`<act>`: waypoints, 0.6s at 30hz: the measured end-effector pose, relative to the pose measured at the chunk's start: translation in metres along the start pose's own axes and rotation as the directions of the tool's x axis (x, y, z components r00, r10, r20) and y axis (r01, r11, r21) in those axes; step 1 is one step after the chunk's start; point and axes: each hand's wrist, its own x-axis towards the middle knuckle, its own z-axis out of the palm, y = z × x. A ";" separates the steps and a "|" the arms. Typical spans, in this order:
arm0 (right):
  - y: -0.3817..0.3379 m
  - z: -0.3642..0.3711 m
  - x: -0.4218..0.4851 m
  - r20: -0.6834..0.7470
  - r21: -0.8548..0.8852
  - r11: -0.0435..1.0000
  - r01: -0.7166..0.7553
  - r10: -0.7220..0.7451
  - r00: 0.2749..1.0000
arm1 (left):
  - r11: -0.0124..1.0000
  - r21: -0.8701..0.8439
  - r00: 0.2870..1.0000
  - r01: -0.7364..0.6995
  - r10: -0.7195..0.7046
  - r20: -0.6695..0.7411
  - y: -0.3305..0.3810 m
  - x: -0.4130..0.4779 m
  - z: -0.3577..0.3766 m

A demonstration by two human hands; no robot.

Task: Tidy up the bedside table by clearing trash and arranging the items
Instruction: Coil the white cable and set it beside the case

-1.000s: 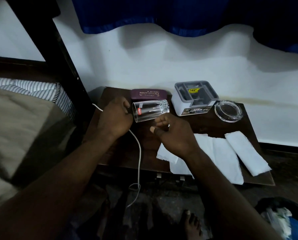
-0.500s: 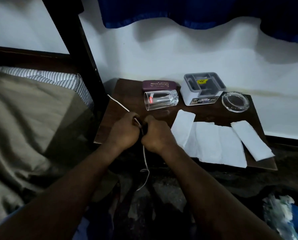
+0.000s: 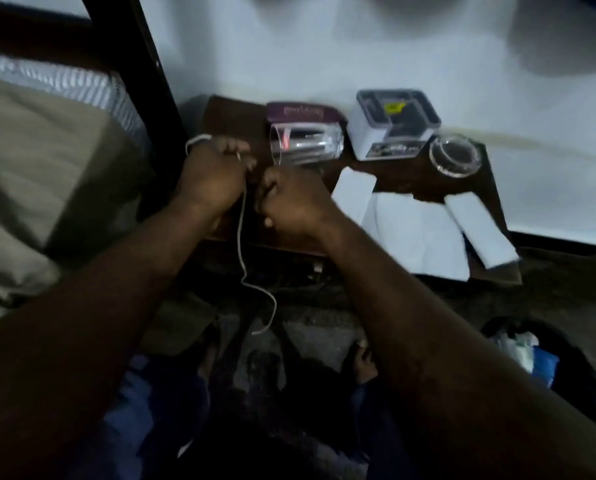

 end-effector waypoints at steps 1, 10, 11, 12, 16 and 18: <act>0.001 -0.002 0.004 -0.027 0.019 0.999 -0.029 0.029 0.999 | 0.999 0.047 1.000 -0.025 0.026 -0.015 0.003 -0.001 0.002; 0.005 -0.010 0.022 -0.152 0.288 0.946 -0.145 0.195 0.969 | 0.988 0.143 0.999 -0.051 0.052 -0.007 0.016 -0.025 0.009; 0.005 -0.012 0.022 -0.144 0.325 0.934 -0.148 0.204 0.968 | 0.984 0.161 0.997 -0.071 0.072 0.003 0.014 -0.025 0.008; 0.004 -0.014 0.020 -0.148 0.348 0.927 -0.144 0.206 0.967 | 0.980 0.176 0.996 -0.090 0.089 0.011 0.013 -0.023 0.008; -0.002 -0.009 0.015 -0.174 0.387 0.914 -0.123 0.203 0.964 | 0.977 0.181 0.992 -0.117 0.122 -0.014 0.013 -0.025 0.005; -0.003 -0.009 0.017 -0.154 0.433 0.892 -0.132 0.217 0.964 | 0.980 0.168 0.992 -0.104 0.113 -0.049 0.017 -0.027 0.003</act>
